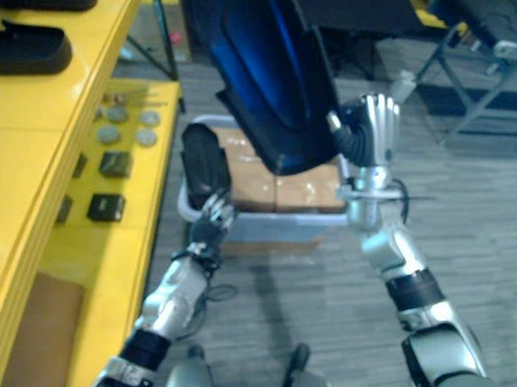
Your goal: Walk over and take plastic housings, then place them on the shelf
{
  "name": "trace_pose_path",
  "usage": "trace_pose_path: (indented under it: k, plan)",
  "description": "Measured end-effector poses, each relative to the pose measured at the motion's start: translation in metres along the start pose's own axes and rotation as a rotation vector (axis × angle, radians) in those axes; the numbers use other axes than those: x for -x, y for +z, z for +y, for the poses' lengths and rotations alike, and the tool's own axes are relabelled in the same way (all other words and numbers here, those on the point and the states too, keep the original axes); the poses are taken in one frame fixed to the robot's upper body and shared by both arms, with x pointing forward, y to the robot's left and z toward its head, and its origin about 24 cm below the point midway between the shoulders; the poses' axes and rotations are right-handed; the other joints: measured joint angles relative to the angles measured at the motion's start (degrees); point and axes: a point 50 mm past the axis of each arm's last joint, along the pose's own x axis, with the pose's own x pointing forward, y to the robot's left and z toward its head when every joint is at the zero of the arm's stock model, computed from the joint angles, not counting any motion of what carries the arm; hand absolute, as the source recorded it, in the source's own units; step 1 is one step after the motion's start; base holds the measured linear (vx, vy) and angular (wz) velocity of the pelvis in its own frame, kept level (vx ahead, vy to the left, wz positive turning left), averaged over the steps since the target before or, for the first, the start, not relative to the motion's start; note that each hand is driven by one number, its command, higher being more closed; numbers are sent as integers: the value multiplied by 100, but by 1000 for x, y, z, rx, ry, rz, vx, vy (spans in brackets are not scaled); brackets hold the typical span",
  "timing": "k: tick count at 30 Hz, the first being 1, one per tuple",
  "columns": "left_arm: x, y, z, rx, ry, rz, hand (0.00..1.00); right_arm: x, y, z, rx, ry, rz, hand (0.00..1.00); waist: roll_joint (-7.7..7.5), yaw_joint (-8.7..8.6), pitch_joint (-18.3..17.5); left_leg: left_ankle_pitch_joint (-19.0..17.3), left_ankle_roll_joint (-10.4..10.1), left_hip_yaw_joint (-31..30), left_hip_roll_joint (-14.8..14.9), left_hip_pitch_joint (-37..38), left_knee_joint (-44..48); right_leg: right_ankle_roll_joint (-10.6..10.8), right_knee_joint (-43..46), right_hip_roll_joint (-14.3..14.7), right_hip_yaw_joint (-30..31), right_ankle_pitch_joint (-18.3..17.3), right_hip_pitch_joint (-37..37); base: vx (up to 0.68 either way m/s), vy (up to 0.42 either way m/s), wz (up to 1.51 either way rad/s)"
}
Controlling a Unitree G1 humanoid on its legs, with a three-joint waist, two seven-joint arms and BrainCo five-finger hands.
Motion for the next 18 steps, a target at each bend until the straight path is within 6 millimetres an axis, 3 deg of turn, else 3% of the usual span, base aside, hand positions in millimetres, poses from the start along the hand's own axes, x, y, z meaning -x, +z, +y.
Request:
trace_pose_path:
  k: [2, 10, 18]
  plan:
    - [-3, 2, -12, 18, -34, -38, 0, 9, 3, 9, -6, 48, -1, 100, 31, 8, -109, 44, -16, 32, -13, 65, -99, -20, -32, 2, 31, 18, 9, -23, -7, -7]
    - [-4, 15, -27, 101, -70, -163, 0, 33, 14, 34, -78, 179, 10, 100, 26, 3, -314, 204, -22, 28, -84, 306, -445, -21, -56, -33, -4, 18, 119, -14, 6, 1]
    - [0, 32, -34, 211, -110, -276, 0, 41, 15, 46, -87, 211, 27, 100, 21, 17, -385, 493, -32, -2, -176, 500, -951, -24, -65, -80, -113, 15, 134, -20, 6, 5]
